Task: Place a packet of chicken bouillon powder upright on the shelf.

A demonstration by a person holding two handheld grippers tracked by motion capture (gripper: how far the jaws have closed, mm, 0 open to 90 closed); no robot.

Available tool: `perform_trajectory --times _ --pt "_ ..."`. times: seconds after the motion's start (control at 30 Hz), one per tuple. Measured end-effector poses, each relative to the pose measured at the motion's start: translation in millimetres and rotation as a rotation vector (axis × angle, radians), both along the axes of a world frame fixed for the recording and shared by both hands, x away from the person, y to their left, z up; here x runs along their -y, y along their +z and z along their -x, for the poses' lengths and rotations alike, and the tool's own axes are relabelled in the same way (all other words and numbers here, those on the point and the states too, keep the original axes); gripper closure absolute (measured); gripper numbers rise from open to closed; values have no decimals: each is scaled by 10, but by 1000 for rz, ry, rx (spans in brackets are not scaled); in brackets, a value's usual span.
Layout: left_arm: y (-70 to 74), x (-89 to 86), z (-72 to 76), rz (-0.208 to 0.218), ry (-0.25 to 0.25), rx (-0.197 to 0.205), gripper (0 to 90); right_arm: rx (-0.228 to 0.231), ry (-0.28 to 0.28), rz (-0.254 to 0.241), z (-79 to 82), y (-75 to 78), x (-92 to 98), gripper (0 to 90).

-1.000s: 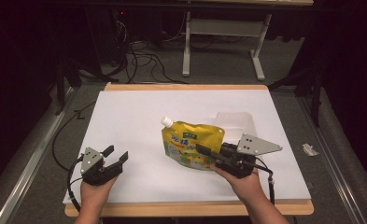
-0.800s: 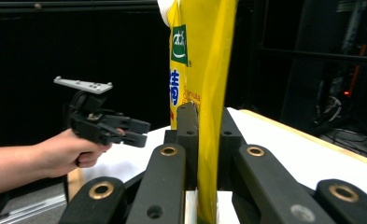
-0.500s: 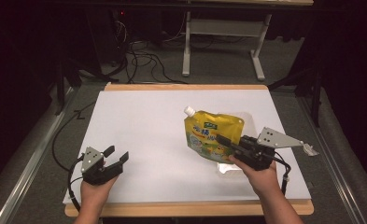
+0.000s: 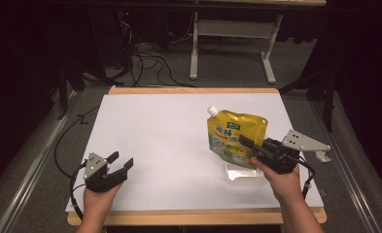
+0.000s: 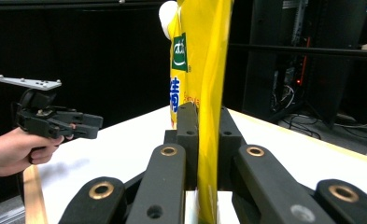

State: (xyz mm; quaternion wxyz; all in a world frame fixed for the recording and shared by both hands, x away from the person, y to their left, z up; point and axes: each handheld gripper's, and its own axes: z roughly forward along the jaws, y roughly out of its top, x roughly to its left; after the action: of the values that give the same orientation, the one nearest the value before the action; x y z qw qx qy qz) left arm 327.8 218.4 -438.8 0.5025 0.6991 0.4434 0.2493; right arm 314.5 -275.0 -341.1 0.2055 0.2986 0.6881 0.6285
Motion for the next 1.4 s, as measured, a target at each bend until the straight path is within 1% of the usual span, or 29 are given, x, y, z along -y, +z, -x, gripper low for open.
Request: perform_trajectory --times 0.17,0.27,0.37,0.53,0.63,0.7,0.9,0.97,1.03,1.4 --pt "1 3 1 -5 -2 0 380 1 -20 4 4 11 116 859" --pt "-3 8 -2 -4 -2 0 379 1 -31 -8 8 14 175 858" --pt "-6 7 -6 -9 -3 -2 379 -2 -42 -1 26 9 227 858" --pt "-9 -2 -12 -5 7 -6 375 -15 -49 -16 41 -28 314 859" --pt "-8 3 -9 -6 8 -3 375 -25 -52 -16 43 -45 352 858" --pt "-9 5 -10 -9 7 -5 375 -26 -56 -6 45 -52 363 858" --pt "-11 3 -8 -10 8 -5 375 -35 -56 1 47 -60 353 859" --pt "-10 -2 -7 -10 10 -4 375 -33 -53 12 41 -66 352 859" --pt "-10 -6 -6 -8 10 -3 375 -42 -57 13 40 -72 342 859" --pt "-9 -14 -7 -9 10 -3 375 -68 -55 32 12 -167 305 858"
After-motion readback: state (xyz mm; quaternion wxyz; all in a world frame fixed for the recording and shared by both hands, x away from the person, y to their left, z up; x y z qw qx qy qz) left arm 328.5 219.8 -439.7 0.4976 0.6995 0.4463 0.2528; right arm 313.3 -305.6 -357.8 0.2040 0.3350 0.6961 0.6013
